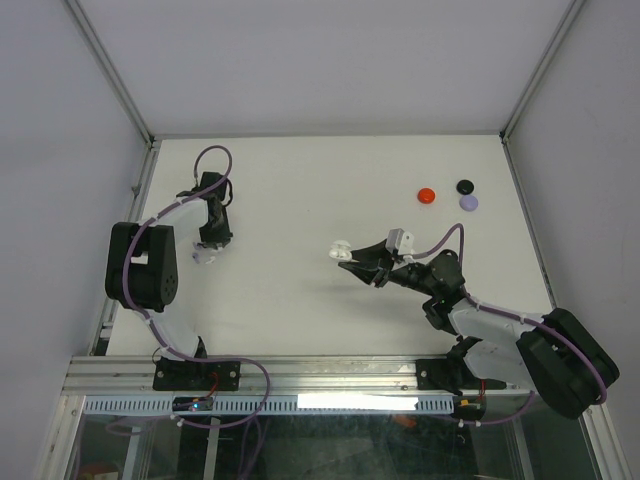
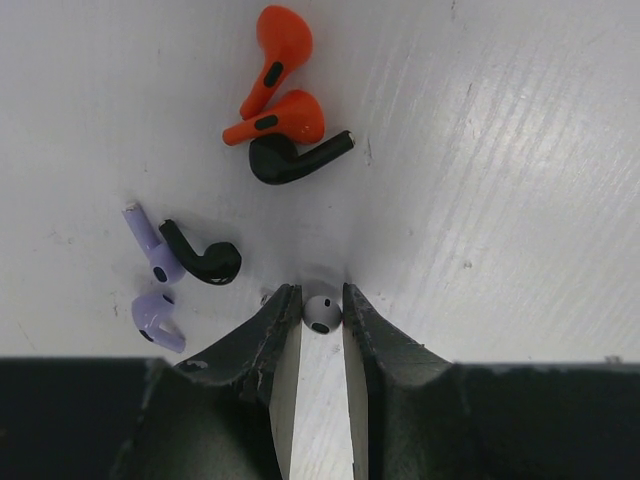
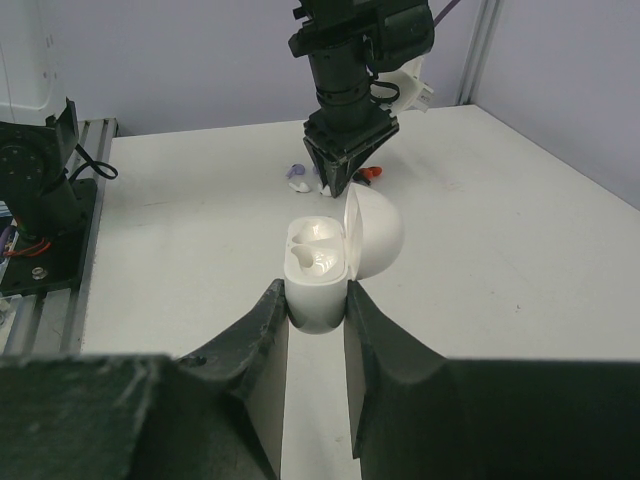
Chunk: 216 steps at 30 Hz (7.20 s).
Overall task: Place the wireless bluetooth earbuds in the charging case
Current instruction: Pick up the earbud from the center of the board, then place the earbud in the charging case.
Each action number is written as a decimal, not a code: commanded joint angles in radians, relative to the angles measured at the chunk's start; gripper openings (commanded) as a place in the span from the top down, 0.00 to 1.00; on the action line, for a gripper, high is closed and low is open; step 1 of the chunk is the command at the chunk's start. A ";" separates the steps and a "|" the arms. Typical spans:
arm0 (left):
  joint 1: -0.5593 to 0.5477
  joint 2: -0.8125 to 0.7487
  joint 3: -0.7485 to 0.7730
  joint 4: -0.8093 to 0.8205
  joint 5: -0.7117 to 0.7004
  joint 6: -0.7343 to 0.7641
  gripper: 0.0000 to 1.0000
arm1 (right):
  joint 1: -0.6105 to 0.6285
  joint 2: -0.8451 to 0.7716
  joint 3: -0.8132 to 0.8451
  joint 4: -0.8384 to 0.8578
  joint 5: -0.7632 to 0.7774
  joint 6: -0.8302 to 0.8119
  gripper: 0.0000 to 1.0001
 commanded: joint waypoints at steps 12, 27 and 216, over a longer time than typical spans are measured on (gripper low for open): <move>0.015 -0.029 0.002 -0.013 0.180 -0.096 0.87 | 0.004 -0.032 0.003 0.037 0.002 -0.008 1.00; 0.014 -0.111 -0.040 0.033 0.300 -0.169 0.84 | 0.004 -0.004 0.008 0.043 0.010 -0.013 1.00; -0.561 -0.840 -0.299 0.501 0.157 -0.286 0.11 | 0.155 0.024 0.033 0.182 0.386 -0.187 1.00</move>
